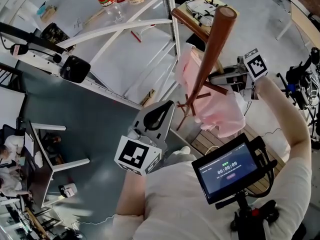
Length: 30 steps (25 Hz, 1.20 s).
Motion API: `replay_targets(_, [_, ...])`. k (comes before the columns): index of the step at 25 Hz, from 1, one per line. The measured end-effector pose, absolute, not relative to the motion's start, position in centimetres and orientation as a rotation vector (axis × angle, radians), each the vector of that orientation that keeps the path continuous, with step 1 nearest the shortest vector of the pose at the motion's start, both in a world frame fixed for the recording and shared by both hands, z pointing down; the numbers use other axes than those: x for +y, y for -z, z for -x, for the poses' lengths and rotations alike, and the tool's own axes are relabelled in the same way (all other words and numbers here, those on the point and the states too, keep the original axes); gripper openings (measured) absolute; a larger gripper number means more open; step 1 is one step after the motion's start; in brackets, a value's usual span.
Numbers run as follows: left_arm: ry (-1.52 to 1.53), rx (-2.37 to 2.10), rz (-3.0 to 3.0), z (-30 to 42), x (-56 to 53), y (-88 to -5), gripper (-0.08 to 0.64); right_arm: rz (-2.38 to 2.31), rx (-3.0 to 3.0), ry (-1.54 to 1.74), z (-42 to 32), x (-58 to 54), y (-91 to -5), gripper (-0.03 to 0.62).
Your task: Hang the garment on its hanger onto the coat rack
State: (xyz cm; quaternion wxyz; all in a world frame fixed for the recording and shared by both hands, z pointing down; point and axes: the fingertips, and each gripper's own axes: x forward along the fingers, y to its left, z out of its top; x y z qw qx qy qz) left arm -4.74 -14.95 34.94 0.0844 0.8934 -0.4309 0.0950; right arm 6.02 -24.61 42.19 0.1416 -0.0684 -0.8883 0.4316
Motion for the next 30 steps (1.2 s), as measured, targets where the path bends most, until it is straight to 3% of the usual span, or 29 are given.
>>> replay_targets(18, [-0.290, -1.266, -2.660, 5.4, -15.0, -35.6, 0.006, 0.250, -2.640, -1.263, -6.2, -24.8, -42.4, 0.097])
replay_targets(30, [-0.281, -1.253, -2.657, 5.8, -15.1, -35.8, 0.006, 0.124, -2.600, -1.131, -6.3, -25.4, -42.8, 0.167])
